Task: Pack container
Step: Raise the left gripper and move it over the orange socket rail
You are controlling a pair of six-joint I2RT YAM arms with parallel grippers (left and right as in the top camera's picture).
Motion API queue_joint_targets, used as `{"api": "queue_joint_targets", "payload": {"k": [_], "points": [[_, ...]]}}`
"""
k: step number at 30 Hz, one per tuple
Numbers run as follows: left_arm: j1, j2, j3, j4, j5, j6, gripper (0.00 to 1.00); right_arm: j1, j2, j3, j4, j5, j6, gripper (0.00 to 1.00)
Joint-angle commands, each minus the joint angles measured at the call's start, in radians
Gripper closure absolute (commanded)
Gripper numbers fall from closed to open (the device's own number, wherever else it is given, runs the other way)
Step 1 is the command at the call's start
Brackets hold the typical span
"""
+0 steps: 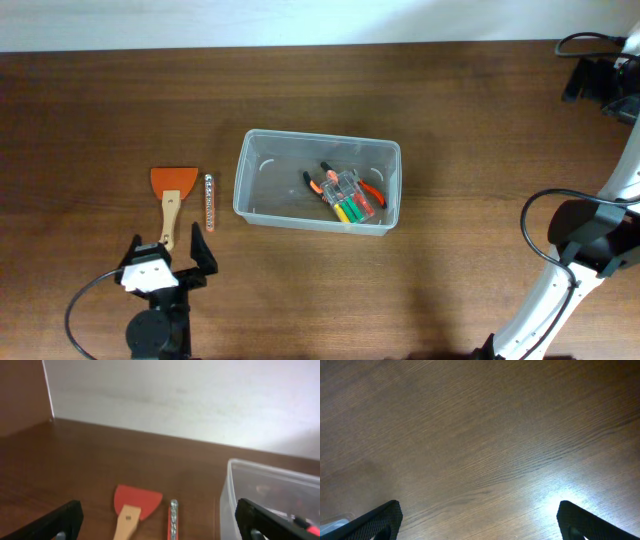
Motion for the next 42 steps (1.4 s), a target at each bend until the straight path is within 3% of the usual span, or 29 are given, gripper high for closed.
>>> {"api": "queue_joint_targets", "payload": {"k": [1,7,14,20,26,33,42], "points": [[0.005,-0.005,-0.002,0.021,-0.034,0.016,0.01,0.000,-0.008,0.019,0.000,-0.006,0.009,0.01],[0.005,0.153,0.149,0.002,-0.033,0.120,0.01,0.000,-0.008,0.019,0.000,-0.006,0.009,0.01],[0.005,0.603,0.538,-0.083,-0.026,0.314,0.01,0.000,-0.008,0.019,0.000,-0.005,0.009,0.01],[0.005,1.024,0.871,-0.249,0.036,0.334,0.01,0.000,-0.008,0.019,0.000,-0.005,0.009,0.02],[0.006,1.349,1.023,-0.339,0.105,0.338,0.01,0.000,-0.008,0.019,0.000,-0.005,0.009,0.01],[0.005,1.489,1.026,-0.353,0.107,0.333,0.01,0.000,-0.008,0.019,0.000,-0.006,0.009,0.01],[0.005,1.493,1.026,-0.359,0.150,0.333,0.01,0.000,-0.008,0.019,0.000,-0.006,0.009,0.01]]}}
